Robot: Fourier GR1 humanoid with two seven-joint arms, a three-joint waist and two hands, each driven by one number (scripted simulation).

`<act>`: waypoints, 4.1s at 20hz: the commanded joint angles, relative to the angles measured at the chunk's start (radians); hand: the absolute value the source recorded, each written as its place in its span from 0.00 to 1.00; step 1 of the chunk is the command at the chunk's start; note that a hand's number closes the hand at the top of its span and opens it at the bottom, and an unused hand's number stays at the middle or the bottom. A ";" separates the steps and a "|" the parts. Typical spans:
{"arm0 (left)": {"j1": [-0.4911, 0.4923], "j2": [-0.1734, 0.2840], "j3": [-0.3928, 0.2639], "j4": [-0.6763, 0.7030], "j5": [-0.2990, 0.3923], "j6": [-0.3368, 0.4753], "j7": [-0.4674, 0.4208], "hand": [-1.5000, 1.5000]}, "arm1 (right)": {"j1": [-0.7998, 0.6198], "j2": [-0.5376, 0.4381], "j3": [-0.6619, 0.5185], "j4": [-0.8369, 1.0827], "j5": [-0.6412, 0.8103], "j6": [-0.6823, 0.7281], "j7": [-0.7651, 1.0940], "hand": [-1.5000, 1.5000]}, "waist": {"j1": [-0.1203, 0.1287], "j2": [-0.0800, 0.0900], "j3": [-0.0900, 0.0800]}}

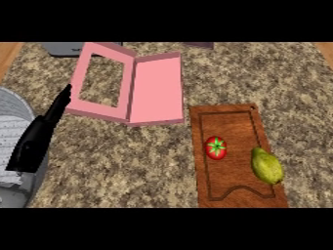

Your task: Pick the pear from the cutting board and place it in the cardboard box

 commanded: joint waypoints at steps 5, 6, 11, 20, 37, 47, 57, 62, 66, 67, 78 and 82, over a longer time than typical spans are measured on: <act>0.029 -0.038 -0.007 0.150 -0.020 -0.002 -0.053 0.50 | -0.025 -0.092 0.019 -0.131 0.031 -0.040 0.282 0.00 | 0.010 0.019 -0.026; 0.059 -0.030 0.001 0.135 0.004 -0.021 -0.078 0.50 | -0.050 -0.087 0.038 -0.140 0.036 -0.056 0.317 0.00 | 0.021 0.019 -0.026; 0.016 -0.059 -0.009 0.156 -0.024 -0.008 -0.065 0.50 | -0.139 -0.101 0.088 -0.160 0.031 -0.056 0.462 0.00 | 0.017 0.020 -0.025; 0.004 -0.092 -0.017 0.166 -0.043 0.001 -0.042 0.50 | -0.281 -0.049 0.176 -0.088 0.129 -0.098 0.516 0.00 | 0.019 0.019 -0.024; 0.055 -0.064 0.029 0.140 -0.027 -0.046 -0.067 0.50 | -0.447 0.029 0.252 -0.008 0.250 -0.134 0.573 0.00 | 0.019 0.013 -0.024; 0.023 -0.079 0.043 0.188 -0.057 -0.034 -0.082 0.50 | -0.517 0.091 0.291 0.125 0.304 -0.135 0.549 0.00 | 0.012 0.016 -0.023; 0.026 -0.106 0.030 0.185 -0.077 -0.029 -0.075 0.50 | -0.638 0.160 0.321 0.231 0.321 -0.118 0.558 0.00 | 0.020 0.017 -0.023; 0.047 -0.106 0.042 0.174 -0.067 -0.039 -0.090 0.50 | -0.639 0.224 0.359 0.253 0.367 -0.165 0.540 0.00 | 0.019 0.016 -0.023; 0.037 -0.074 0.068 0.164 -0.052 -0.073 -0.078 0.50 | -0.654 0.227 0.356 0.271 0.348 -0.126 0.534 1.00 | 0.019 0.015 -0.023; 0.028 -0.116 0.036 0.172 -0.069 -0.052 -0.071 0.50 | -0.708 0.225 0.362 0.300 0.397 -0.155 0.555 1.00 | 0.023 0.017 -0.023; 0.018 -0.146 0.032 0.205 -0.106 -0.025 -0.079 0.50 | -0.714 0.248 0.338 0.345 0.593 -0.363 0.492 1.00 | 0.004 0.017 -0.024; -0.007 -0.121 0.019 0.137 -0.089 -0.071 -0.034 0.50 | -0.820 0.250 0.540 0.335 0.867 -0.403 0.572 1.00 | 0.071 0.026 -0.033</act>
